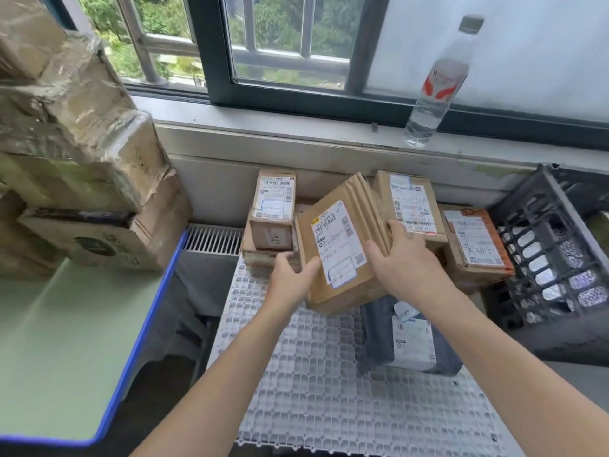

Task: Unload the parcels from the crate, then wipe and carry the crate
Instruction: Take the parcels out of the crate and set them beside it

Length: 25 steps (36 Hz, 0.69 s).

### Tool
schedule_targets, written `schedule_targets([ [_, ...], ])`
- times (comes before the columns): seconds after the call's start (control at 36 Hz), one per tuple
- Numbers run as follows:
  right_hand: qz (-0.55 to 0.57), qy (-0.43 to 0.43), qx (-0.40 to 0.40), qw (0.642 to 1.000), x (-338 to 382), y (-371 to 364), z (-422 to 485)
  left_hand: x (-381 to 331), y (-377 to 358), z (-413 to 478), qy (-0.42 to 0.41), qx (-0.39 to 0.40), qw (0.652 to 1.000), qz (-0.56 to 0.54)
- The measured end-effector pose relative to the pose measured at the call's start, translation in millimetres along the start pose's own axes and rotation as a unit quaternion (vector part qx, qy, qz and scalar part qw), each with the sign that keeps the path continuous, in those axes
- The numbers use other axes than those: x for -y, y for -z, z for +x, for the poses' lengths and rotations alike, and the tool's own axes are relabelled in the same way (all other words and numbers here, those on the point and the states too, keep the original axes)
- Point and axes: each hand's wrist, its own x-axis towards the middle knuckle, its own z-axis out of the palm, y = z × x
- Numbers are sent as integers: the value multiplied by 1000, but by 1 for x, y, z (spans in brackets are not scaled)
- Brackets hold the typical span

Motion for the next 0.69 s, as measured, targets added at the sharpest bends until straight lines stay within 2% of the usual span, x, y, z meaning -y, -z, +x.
schedule_targets([
  [0.17,20,-11,78,997,-16,-5,-19,25,2,6,112,54,984,-125],
  [0.22,19,2,118,993,-18,-4,-22,33,10,8,120,41,982,-138],
  [0.33,36,13,193,980,-19,-5,-18,45,25,7,126,29,982,-137],
  [0.47,72,22,274,959,-21,-22,8,67,49,7,161,32,985,-58],
  [0.56,103,11,270,957,-18,-41,27,78,61,7,162,36,986,-27],
  [0.69,93,2,159,983,-8,-79,47,88,68,4,182,5,983,-1],
])
